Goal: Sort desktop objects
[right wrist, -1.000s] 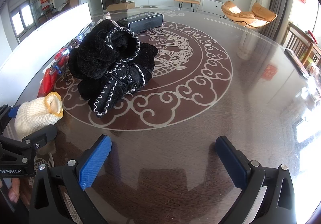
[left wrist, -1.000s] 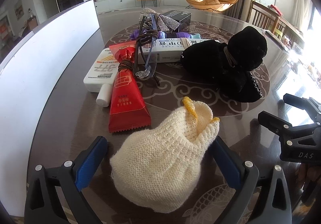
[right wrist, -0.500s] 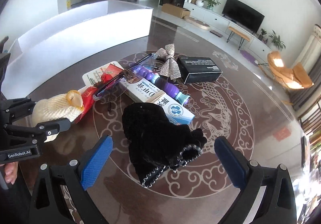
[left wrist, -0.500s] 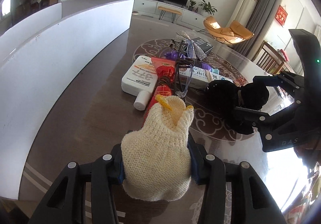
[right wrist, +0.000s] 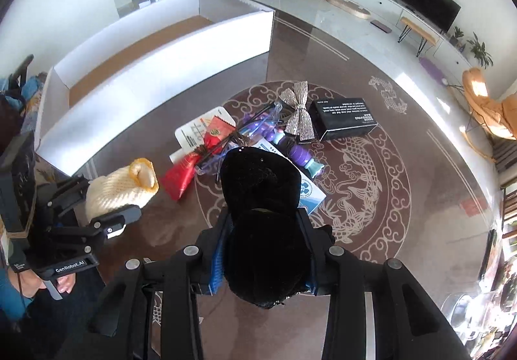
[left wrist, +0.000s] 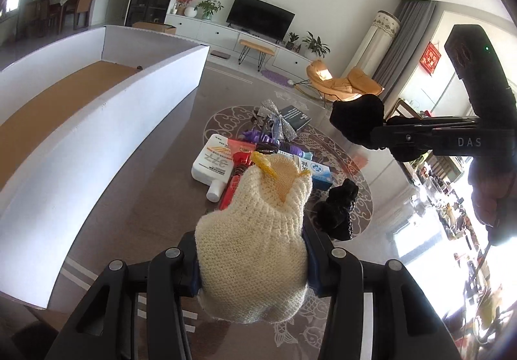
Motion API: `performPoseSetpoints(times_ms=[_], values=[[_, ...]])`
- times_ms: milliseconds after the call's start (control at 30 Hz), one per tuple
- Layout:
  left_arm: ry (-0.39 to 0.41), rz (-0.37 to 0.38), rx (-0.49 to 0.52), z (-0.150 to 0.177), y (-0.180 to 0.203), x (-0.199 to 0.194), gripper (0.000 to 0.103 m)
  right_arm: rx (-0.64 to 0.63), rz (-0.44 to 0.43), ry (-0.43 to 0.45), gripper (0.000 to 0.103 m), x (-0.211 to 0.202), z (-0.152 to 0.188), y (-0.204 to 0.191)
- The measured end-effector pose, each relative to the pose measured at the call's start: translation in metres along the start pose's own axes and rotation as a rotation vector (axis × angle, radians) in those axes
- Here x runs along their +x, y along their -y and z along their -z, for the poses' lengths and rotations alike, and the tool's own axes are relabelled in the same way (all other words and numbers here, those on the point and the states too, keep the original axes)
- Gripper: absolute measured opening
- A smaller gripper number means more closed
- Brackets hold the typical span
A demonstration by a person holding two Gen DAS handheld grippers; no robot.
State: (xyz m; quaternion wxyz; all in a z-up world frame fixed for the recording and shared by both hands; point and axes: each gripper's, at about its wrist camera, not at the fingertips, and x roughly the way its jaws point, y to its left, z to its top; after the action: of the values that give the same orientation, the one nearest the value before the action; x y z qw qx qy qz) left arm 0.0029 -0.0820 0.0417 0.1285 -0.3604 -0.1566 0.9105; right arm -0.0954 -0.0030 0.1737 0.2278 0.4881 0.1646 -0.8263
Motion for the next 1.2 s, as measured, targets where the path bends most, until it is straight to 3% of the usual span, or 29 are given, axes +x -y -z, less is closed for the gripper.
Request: performPoseSetpoints(times_ms=[133, 233, 333, 433, 467, 567, 600, 700, 800, 933, 1067, 1200], values=[[0.107, -0.068, -0.027, -0.047, -0.033, -0.057, 0.048, 0.014, -0.089, 0.117, 0.039, -0.012, -0.042, -0.039], [0.144, -0.209, -0.064, -0.078, -0.079, -0.084, 0.048, -0.009, -0.17, 0.197, 0.039, -0.009, -0.085, -0.087], [0.107, -0.335, -0.122, -0.096, -0.131, -0.088, 0.048, -0.041, -0.241, 0.246, 0.039, 0.007, -0.126, -0.14], [0.005, -0.426, -0.159, -0.102, -0.171, -0.071, 0.051, -0.062, -0.268, 0.247, 0.04, 0.037, -0.16, -0.19], [-0.032, -0.464, -0.172, -0.102, -0.18, -0.064, 0.054, -0.058, -0.273, 0.236, 0.044, 0.049, -0.167, -0.202], [-0.092, -0.527, -0.195, -0.097, -0.194, -0.047, 0.056, 0.002, -0.269, 0.187, 0.073, 0.081, -0.182, -0.223], [-0.091, -0.529, -0.197, -0.094, -0.193, -0.046, 0.056, 0.022, -0.266, 0.189, 0.074, 0.083, -0.181, -0.225], [-0.047, -0.49, -0.191, -0.083, -0.181, -0.056, 0.056, 0.057, -0.291, 0.222, 0.075, 0.08, -0.166, -0.215], [0.001, -0.37, -0.142, -0.073, -0.138, -0.069, 0.06, 0.054, -0.256, 0.272, 0.084, 0.063, -0.132, -0.191], [0.016, -0.166, 0.019, -0.05, -0.051, -0.064, 0.096, 0.057, -0.121, 0.346, 0.09, 0.039, -0.057, -0.137], [-0.1, -0.075, 0.147, -0.012, 0.011, -0.018, 0.098, 0.097, 0.062, 0.323, 0.092, 0.033, 0.032, -0.077], [-0.273, -0.115, 0.188, 0.026, 0.04, 0.039, 0.098, 0.195, 0.167, 0.201, 0.092, 0.043, 0.104, -0.021]])
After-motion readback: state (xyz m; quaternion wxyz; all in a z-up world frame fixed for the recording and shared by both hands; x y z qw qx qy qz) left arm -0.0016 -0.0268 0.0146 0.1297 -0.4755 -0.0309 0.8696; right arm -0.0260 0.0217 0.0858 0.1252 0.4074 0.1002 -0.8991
